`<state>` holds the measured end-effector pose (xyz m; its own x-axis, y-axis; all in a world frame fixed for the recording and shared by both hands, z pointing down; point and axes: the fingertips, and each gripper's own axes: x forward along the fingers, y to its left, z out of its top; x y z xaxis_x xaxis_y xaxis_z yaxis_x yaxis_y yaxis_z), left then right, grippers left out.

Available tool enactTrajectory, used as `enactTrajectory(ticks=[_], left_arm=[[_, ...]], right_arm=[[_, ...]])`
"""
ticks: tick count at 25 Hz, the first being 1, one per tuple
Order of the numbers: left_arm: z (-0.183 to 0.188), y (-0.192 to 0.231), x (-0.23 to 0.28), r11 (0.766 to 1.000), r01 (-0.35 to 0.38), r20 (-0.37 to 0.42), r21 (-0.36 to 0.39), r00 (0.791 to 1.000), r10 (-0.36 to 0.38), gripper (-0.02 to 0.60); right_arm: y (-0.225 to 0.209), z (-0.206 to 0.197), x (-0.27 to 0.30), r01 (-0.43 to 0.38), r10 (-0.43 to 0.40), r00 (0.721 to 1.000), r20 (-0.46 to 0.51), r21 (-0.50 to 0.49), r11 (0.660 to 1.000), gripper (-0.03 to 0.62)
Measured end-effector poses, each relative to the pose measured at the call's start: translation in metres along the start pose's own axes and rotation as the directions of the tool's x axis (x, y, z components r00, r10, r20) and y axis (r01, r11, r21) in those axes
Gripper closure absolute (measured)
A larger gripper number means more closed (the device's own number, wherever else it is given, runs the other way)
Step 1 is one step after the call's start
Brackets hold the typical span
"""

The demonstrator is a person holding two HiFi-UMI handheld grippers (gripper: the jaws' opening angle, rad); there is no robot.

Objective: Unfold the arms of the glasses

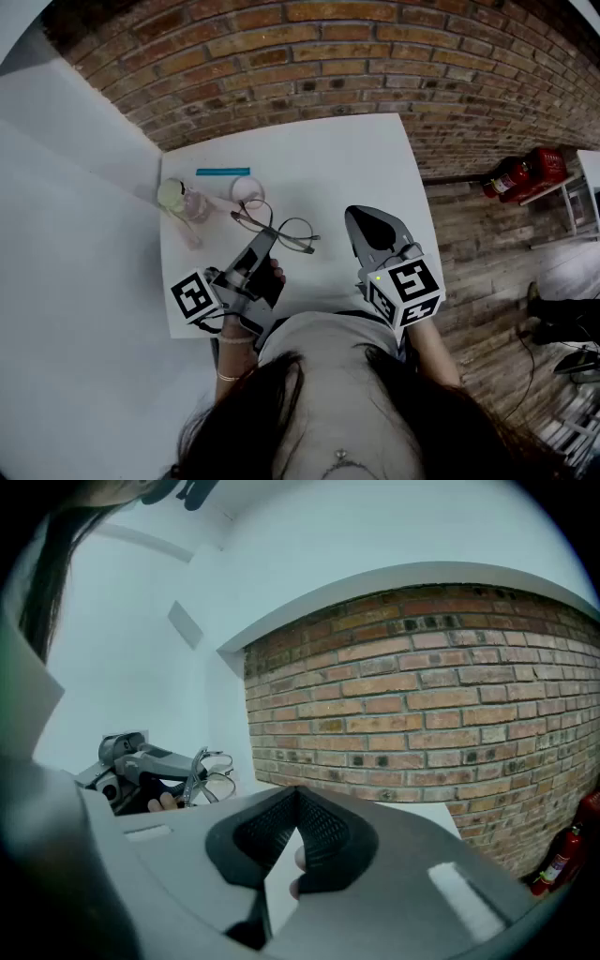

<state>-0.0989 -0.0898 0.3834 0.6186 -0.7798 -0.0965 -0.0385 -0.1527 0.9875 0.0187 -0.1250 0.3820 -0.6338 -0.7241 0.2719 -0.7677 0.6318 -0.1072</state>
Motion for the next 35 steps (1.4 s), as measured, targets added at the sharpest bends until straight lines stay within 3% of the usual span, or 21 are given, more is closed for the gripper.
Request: enactTrajectory(ticks=[11, 26, 35], left_arm=[[0.000, 0.000, 0.001, 1.000, -0.003, -0.014, 0.001, 1.000, 0.003, 0.560], [0.001, 0.000, 0.001, 1.000, 0.022, -0.039, -0.021, 0.999, -0.023, 0.560], [0.004, 0.000, 0.001, 0.999, 0.036, -0.055, -0.032, 0.998, -0.037, 0.560]], right_arm=[[0.004, 0.006, -0.004, -0.034, 0.033, 0.999, 0.034, 0.019, 0.999, 0.588], [0.037, 0.014, -0.007, -0.194, 0.195, 0.978, 0.068, -0.017, 0.981, 0.586], [0.060, 0.014, -0.008, -0.303, 0.305, 0.950, 0.061, -0.043, 0.952, 0.562]])
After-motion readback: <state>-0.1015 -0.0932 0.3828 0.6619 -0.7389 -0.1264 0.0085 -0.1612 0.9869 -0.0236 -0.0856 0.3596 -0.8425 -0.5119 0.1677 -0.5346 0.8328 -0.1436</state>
